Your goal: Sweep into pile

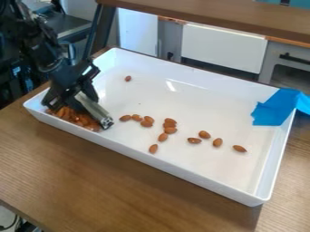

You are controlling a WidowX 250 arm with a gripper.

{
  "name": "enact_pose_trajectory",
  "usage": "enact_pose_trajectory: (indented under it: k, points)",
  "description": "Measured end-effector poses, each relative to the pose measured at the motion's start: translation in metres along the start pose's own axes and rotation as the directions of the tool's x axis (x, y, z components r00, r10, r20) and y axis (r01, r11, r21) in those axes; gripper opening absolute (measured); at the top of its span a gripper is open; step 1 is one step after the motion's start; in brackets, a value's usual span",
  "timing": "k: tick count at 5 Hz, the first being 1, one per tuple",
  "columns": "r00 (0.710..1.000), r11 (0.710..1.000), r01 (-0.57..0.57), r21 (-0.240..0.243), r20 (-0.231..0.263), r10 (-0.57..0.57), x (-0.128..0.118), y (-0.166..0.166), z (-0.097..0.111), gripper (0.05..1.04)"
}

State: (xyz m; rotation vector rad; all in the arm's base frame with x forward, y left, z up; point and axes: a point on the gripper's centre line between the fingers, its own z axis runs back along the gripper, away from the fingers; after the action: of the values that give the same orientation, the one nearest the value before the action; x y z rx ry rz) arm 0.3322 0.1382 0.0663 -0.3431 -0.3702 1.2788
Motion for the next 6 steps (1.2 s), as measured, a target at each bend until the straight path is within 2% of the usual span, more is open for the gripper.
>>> enact_pose_trajectory:
  k: [1, 2, 3, 4, 5, 6]
  points:
    - [0.996, 0.999, 0.01, -0.046, -0.084, -0.014, -0.023, -0.036, 0.006, 0.362]
    - [0.976, 0.991, 0.086, -0.1, -0.19, -0.104, -0.058, -0.083, 0.015, 0.362]
    - [0.939, 0.97, 0.195, -0.143, -0.259, -0.227, -0.095, -0.114, 0.021, 0.362]
    - [0.863, 0.931, 0.321, -0.175, -0.351, -0.363, -0.131, -0.132, 0.019, 0.362]
    - [0.739, 0.856, 0.46, -0.234, -0.434, -0.516, -0.16, -0.145, 0.013, 0.362]
    - [0.668, 0.776, 0.557, -0.294, -0.396, -0.63, -0.178, -0.151, 0.009, 0.363]
